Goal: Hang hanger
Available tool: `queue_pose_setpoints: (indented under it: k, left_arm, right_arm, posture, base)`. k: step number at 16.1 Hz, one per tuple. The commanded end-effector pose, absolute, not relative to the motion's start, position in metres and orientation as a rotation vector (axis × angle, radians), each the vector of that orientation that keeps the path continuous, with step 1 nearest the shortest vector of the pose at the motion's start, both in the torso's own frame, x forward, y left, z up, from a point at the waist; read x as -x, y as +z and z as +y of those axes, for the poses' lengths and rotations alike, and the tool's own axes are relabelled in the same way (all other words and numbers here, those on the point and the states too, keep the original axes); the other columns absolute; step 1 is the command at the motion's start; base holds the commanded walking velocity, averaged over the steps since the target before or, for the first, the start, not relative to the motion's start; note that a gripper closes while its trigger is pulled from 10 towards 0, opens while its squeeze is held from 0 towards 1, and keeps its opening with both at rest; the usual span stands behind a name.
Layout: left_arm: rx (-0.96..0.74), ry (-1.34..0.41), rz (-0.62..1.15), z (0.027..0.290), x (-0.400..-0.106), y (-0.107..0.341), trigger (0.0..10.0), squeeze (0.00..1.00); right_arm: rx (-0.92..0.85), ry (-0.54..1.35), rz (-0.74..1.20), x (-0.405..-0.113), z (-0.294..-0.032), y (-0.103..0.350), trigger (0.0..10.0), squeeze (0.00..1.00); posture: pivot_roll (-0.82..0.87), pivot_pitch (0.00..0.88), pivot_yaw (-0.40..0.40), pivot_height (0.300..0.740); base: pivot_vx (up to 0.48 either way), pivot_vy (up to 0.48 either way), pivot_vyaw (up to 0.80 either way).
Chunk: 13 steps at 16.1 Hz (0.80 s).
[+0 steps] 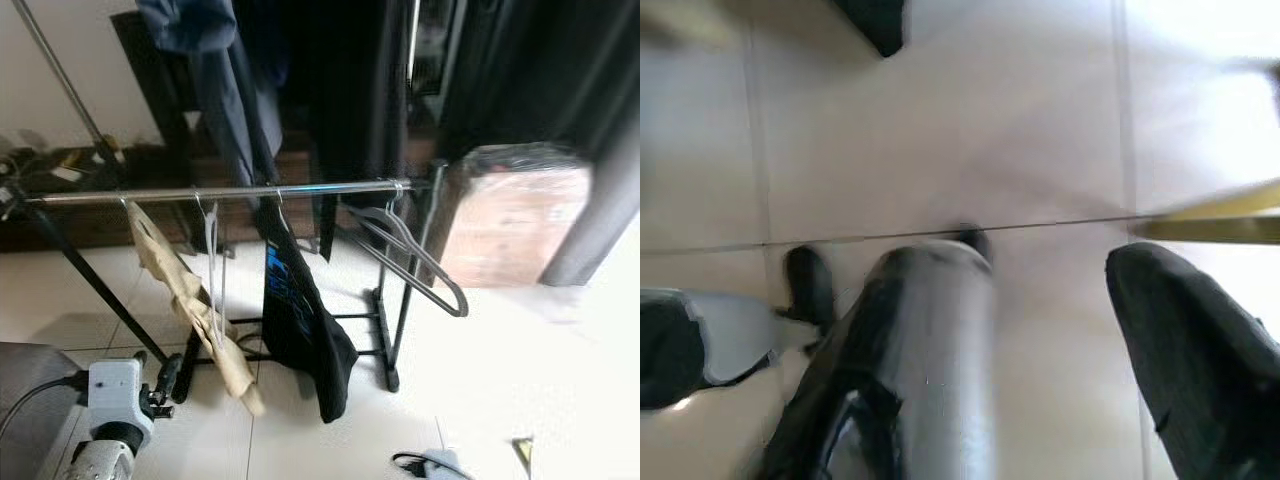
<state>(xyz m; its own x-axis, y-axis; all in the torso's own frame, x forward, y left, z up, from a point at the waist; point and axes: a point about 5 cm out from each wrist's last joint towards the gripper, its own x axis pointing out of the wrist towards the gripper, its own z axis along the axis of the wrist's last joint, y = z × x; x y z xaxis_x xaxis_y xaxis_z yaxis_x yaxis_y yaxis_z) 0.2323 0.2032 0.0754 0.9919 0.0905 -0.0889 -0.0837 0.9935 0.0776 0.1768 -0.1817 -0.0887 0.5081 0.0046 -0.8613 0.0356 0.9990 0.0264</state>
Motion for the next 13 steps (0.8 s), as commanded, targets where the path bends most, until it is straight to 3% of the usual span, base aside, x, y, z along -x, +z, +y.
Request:
queue_pose_setpoints:
  k: [1, 4, 9, 11, 13]
  left_arm:
    - [-0.059, 0.109, 0.119, 0.206, -0.231, 0.071, 10.0, 0.0]
    - [-0.076, 0.133, 0.224, 0.219, -0.234, 0.055, 10.0, 0.0]
    - [-0.096, 0.219, 0.509, 0.267, -0.233, 0.002, 10.0, 0.0]
    - [-0.087, 0.278, 0.661, 0.279, -0.218, -0.023, 10.0, 0.0]
    - [-0.073, 0.269, 0.866, 0.27, -0.19, -0.055, 10.0, 0.0]
  right_arm:
    - [-0.039, -0.023, 1.051, -0.174, -0.185, -0.09, 10.0, 0.0]
    - [-0.037, -0.02, 1.053, -0.173, -0.185, -0.09, 10.0, 0.0]
    - [-0.037, -0.017, 1.058, -0.172, -0.184, -0.091, 10.0, 0.0]
    - [-0.04, -0.02, 1.057, -0.172, -0.184, -0.091, 10.0, 0.0]
    - [-0.046, -0.028, 1.052, -0.173, -0.183, -0.09, 10.0, 0.0]
  posture:
    - [-0.09, 0.078, 0.055, 0.74]
    - [-0.09, 0.069, 0.057, 0.74]
    - [-0.09, 0.054, 0.064, 0.74]
    - [-0.09, 0.057, 0.061, 0.74]
    - [-0.08, 0.064, 0.055, 0.74]
  base:
    - [0.0, 0.0, 0.0]
    - [0.0, 0.0, 0.0]
    - [0.0, 0.0, 0.0]
    - [0.0, 0.0, 0.0]
    - [0.0, 0.0, 0.0]
